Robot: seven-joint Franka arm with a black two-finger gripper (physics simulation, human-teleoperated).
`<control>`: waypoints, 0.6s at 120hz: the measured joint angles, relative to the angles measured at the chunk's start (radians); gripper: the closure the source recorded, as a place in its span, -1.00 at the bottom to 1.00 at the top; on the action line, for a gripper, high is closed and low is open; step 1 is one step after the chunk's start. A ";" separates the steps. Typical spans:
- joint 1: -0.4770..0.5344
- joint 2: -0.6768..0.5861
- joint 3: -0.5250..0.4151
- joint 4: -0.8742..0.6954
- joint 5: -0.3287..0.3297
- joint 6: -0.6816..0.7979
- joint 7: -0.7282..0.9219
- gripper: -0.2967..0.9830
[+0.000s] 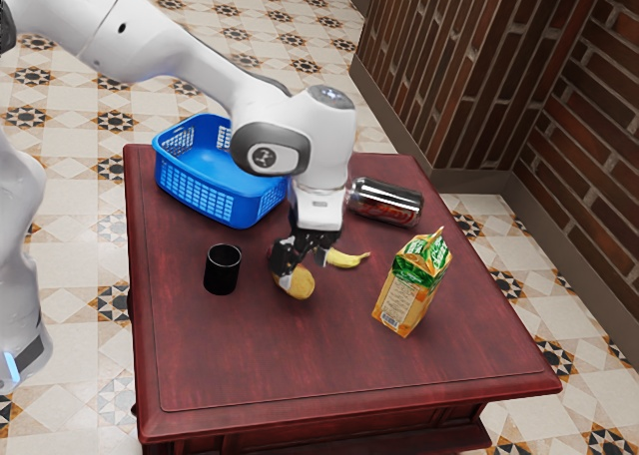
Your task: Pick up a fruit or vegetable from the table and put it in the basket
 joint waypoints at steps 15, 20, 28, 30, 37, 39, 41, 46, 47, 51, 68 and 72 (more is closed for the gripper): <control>-0.005 -0.001 0.007 0.002 0.003 0.001 -0.006 -0.54; -0.006 -0.002 0.008 0.002 0.003 0.001 -0.007 -0.54; -0.007 -0.004 0.008 -0.001 0.002 0.002 -0.010 -0.54; -0.007 -0.003 0.008 -0.002 0.002 0.002 -0.011 -0.54; -0.005 0.000 0.009 -0.005 0.002 0.006 -0.013 -0.54; -0.005 0.000 0.009 -0.006 0.002 0.007 -0.014 -0.54; -0.005 0.000 0.009 -0.007 0.002 0.008 -0.015 -0.54; -0.005 0.001 0.010 -0.011 0.002 0.011 -0.017 -0.54; -0.005 0.001 0.010 -0.012 0.001 0.011 -0.017 -0.54; -0.006 0.002 0.010 -0.014 0.001 0.013 -0.018 -0.54; -0.012 0.005 0.009 -0.017 -0.001 0.024 -0.023 -0.54; -0.013 0.005 0.009 -0.017 -0.001 0.026 -0.024 -0.54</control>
